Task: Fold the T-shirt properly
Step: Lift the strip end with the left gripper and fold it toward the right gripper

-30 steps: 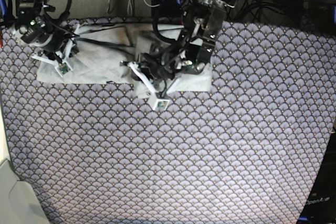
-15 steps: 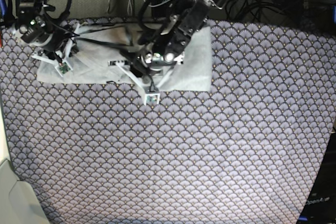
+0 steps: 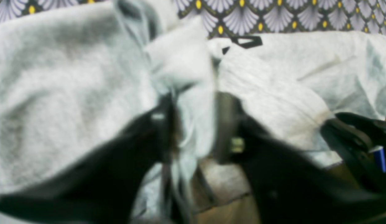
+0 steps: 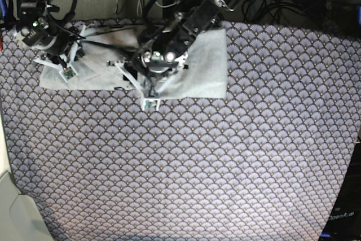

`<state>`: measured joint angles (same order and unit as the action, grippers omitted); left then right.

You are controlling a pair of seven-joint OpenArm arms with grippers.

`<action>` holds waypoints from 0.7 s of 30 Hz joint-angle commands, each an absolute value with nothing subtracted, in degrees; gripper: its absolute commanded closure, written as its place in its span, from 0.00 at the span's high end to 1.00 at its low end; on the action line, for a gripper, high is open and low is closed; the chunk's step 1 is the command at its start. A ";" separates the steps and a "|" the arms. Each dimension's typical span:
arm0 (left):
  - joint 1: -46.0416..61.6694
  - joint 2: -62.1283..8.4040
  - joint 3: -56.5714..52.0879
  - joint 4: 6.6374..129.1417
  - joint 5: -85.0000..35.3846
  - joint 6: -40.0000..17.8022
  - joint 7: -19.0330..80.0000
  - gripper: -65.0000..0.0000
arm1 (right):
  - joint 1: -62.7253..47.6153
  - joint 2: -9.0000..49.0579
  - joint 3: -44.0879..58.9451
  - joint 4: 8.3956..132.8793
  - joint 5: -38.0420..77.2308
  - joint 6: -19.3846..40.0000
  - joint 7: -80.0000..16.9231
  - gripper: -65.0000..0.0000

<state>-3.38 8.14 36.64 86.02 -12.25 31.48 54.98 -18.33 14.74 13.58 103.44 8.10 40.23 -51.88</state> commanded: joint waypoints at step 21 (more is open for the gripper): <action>-1.19 2.15 26.15 98.24 -16.84 31.25 53.76 1.00 | -17.80 15.78 14.11 105.45 8.40 40.00 -51.21 0.19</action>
